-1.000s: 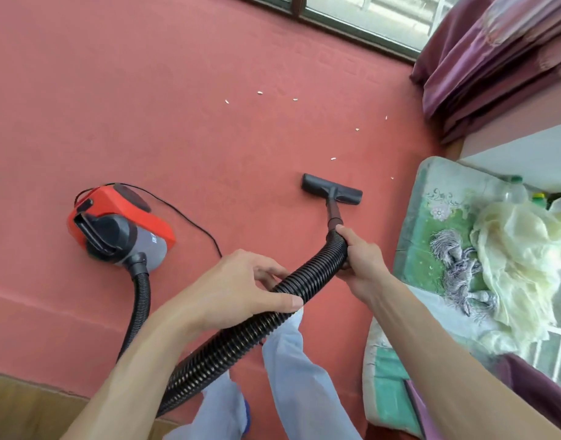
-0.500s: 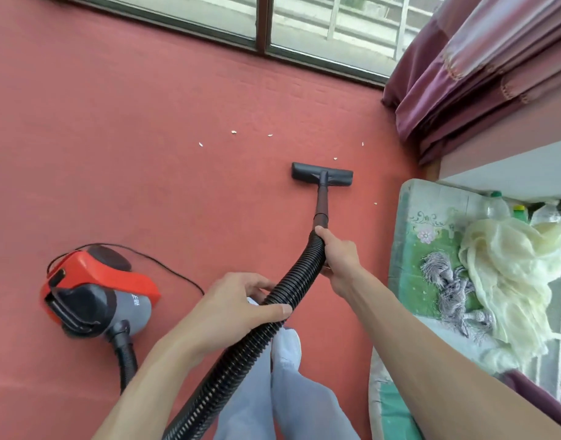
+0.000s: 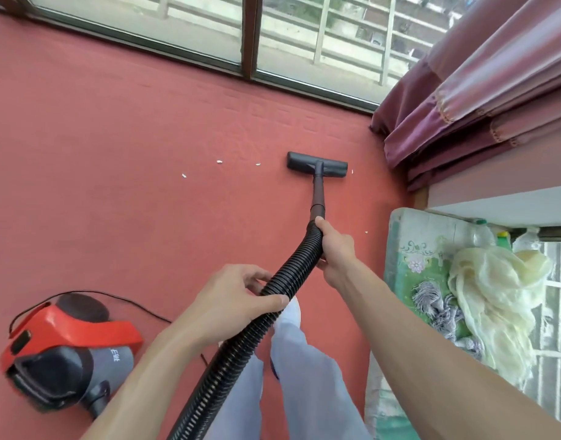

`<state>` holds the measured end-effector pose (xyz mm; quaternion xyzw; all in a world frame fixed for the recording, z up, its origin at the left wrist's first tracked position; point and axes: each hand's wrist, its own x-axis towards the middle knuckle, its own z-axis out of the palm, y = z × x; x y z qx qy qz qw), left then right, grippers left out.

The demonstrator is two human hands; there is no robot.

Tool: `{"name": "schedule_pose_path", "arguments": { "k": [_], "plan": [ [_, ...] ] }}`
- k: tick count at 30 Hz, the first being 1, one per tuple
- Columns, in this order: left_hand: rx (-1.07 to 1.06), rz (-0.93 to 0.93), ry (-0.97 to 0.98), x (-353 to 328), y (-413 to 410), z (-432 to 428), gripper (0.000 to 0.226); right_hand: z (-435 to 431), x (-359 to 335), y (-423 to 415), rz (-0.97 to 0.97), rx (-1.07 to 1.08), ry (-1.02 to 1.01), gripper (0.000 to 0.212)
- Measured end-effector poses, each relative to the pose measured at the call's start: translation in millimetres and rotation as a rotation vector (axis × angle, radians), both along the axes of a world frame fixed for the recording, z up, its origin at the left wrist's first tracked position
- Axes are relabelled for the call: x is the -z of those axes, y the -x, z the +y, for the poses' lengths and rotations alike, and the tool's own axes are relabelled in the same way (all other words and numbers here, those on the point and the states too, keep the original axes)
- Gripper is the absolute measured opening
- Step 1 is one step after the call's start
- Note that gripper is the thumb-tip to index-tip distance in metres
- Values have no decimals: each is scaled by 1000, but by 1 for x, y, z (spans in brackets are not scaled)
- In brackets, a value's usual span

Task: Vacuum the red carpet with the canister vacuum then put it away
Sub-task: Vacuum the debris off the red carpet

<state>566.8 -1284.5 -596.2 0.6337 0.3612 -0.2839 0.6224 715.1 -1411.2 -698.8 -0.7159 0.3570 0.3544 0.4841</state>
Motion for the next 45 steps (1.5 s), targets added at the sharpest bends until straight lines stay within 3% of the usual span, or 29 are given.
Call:
{"name": "schedule_pose_path", "arguments": {
  "k": [9, 23, 34, 45],
  "plan": [
    [90, 58, 78, 18, -22, 2, 20, -1, 4, -13, -1, 77, 65, 18],
    [234, 65, 241, 10, -49, 30, 31, 0, -37, -25, -11, 292, 105, 20],
    [122, -24, 20, 27, -58, 27, 26, 30, -21, -49, -137, 372, 143, 18],
    [296, 54, 317, 30, -37, 101, 25, 52, -15, 8, -94, 424, 234, 17]
  ]
}}
